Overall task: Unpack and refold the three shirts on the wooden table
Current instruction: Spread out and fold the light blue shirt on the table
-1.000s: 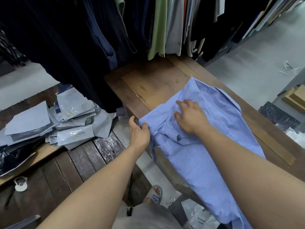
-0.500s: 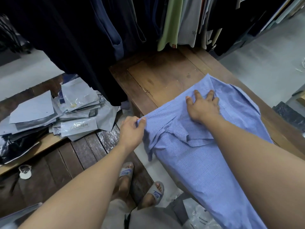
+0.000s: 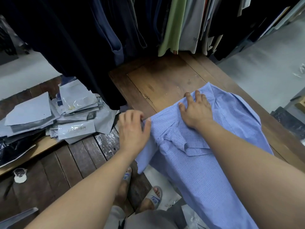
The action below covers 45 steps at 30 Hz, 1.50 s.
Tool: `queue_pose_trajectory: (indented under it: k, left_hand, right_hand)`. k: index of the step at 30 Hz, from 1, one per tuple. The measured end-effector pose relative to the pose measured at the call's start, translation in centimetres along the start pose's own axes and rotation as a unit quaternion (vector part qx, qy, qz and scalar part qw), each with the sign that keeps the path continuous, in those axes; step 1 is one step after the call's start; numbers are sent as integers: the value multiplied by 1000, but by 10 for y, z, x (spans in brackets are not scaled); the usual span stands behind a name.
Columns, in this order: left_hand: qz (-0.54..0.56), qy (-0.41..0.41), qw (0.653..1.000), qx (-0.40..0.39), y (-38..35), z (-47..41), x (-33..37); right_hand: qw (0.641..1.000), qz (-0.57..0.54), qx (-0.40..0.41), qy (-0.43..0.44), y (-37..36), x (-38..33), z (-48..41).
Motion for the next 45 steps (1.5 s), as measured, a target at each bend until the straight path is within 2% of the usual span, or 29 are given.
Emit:
queue_pose_trajectory:
  k: [2, 3, 5, 6, 9, 13, 16, 18, 20, 22, 23, 24, 26, 27, 31, 34, 35, 40, 45]
  left_hand:
    - [9, -104, 993, -48, -9, -8, 19]
    - [15, -138, 984, -108, -16, -11, 27]
    - [-21, -157, 955, -252, -26, -13, 38]
    - [-57, -154, 940, -299, -30, -12, 38]
    - [-126, -142, 920, -343, -32, -8, 32]
    - [-145, -118, 912, -365, -35, -8, 30]
    - [-118, -109, 917, -365, -34, -8, 32]
    - [-37, -94, 944, -313, -31, -8, 29]
    - [37, -66, 983, -165, -20, -5, 22]
    - [30, -25, 999, 9, -10, 2, 8]
    - [27, 32, 998, 52, -7, 10, -4]
    - [45, 103, 992, 60, -6, 13, -15]
    - [106, 247, 963, 6, -14, 23, -40]
    - [129, 283, 950, -38, -17, 28, -47]
    - [256, 267, 914, -168, -39, 30, -41]
    - [309, 287, 890, -173, -55, 18, -38]
    - [304, 299, 888, -170, -57, 16, -41]
    - [132, 266, 941, -164, -35, 10, -51]
    - [99, 254, 946, -173, -20, 13, -60]
  right_hand:
    - [999, -18, -33, 8, -4, 2, -3]
    - [999, -15, -38, 6, -5, 4, -4]
    - [999, -9, -52, -5, -5, 7, -6]
    - [998, -8, -59, -14, -6, 10, -7]
    - [995, -29, -85, -44, -6, 21, -9]
    - [992, -51, -97, -55, -4, 30, -12]
    - [993, -57, -79, -61, -3, 29, -14]
    - [996, -46, -15, -77, 0, 25, -10]
    - [994, -26, 90, -54, 6, 18, 0]
    - [984, -17, 179, 11, 11, 6, 13]
    - [978, -17, 203, 41, 10, -3, 21]
    - [975, -18, 214, 56, 12, -9, 27]
    - [978, -19, 197, 70, 8, -24, 43]
    - [983, -21, 172, 68, 5, -30, 50]
    - [998, -23, 21, 46, -4, -45, 65]
    - [998, -19, -36, 52, -4, -47, 66]
    - [997, -23, -56, 52, -4, -46, 64]
    - [992, -34, -109, 55, -10, -41, 62]
    - [991, -37, -116, 50, -18, -40, 64]
Point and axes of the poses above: each hand's wrist, its own z-axis away from the middle knuckle, its own y-axis out of the back of the hand, x = y × z, the point moved 2 cm from there along -z, towards the middle knuckle, and after that the axes turned 11 degrees about z, right-handed, at the moved point
